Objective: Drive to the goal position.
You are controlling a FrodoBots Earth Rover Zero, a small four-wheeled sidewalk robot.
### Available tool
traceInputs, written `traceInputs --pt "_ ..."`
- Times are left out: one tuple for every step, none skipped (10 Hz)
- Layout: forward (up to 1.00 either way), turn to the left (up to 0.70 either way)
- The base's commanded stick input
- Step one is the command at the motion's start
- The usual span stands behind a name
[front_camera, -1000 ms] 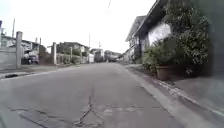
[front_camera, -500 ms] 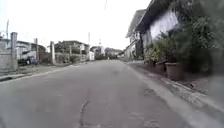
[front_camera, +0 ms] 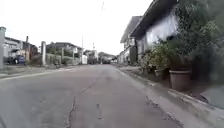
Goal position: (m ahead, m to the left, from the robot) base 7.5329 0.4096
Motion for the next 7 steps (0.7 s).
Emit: traceInputs --pt "1.00 0.00" --pt "1.00 0.00" --pt "1.00 0.00" --pt "1.00 0.00" --pt "1.00 0.00" --pt "1.00 0.00" --pt "1.00 0.00"
